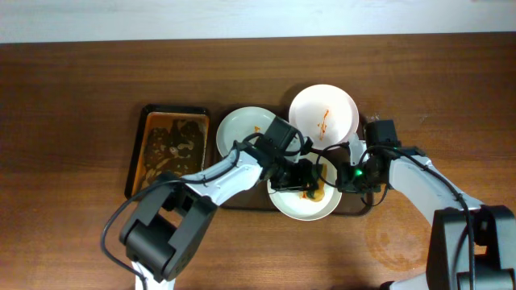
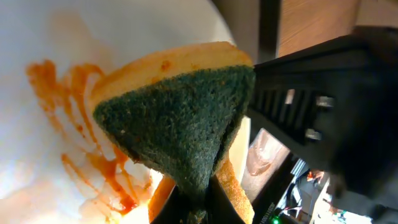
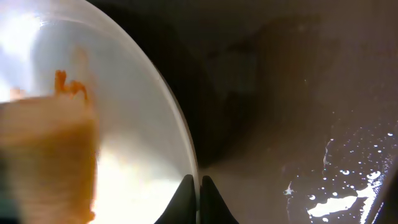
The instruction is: Clean dirty plates on tray and stack at the side
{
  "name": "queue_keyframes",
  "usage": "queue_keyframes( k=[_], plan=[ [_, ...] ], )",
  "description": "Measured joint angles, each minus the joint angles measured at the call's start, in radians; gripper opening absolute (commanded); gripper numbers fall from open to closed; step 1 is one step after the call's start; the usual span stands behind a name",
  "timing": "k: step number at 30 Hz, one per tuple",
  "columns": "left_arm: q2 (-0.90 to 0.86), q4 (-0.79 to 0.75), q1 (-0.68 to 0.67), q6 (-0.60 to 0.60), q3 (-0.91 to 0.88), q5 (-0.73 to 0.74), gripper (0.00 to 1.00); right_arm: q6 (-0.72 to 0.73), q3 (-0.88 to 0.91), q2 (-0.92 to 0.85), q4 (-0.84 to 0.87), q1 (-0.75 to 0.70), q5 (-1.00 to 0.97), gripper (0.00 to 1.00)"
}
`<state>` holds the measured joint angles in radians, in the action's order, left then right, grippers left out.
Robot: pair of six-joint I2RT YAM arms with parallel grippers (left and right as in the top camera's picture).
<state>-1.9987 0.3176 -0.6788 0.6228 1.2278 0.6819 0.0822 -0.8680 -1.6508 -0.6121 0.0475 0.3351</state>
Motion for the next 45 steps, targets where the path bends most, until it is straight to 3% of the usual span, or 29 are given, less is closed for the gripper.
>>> queue_keyframes(
  k=[6, 12, 17, 22, 31, 34, 39, 45],
  plan=[
    [-0.031, 0.105, -0.002, 0.006, 0.013, -0.109, 0.0, 0.001, 0.0, -0.002, -0.001, 0.0, 0.007, 0.04],
    [0.024, 0.211, 0.075, -0.101, 0.02, -0.281, 0.0, 0.004, 0.0, -0.003, 0.0, 0.0, 0.008, 0.04],
    [0.231, 0.319, 0.09, -0.258, 0.004, -0.37, 0.0, 0.004, 0.0, -0.003, 0.0, 0.0, 0.007, 0.04],
    [0.362, 0.377, 0.174, -0.302, 0.004, -0.46, 0.0, 0.004, 0.0, 0.027, -0.028, 0.0, -0.016, 0.04],
    [0.362, 0.435, 0.492, -0.345, 0.003, -0.499, 0.0, 0.0, -0.05, 0.345, -0.194, 0.0, -0.299, 0.04],
    [0.362, 0.439, 0.504, -0.351, 0.003, -0.498, 0.0, -0.001, -0.05, 0.338, -0.277, 0.0, -0.319, 0.04],
    [0.362, 0.442, 0.503, -0.351, 0.003, -0.496, 0.0, 0.046, -0.051, 0.325, -0.222, 0.0, -0.284, 0.04],
    [0.362, 0.454, 0.503, -0.352, 0.003, -0.496, 0.0, 0.078, -0.052, 0.305, -0.421, 0.0, -0.207, 0.04]
  ],
)
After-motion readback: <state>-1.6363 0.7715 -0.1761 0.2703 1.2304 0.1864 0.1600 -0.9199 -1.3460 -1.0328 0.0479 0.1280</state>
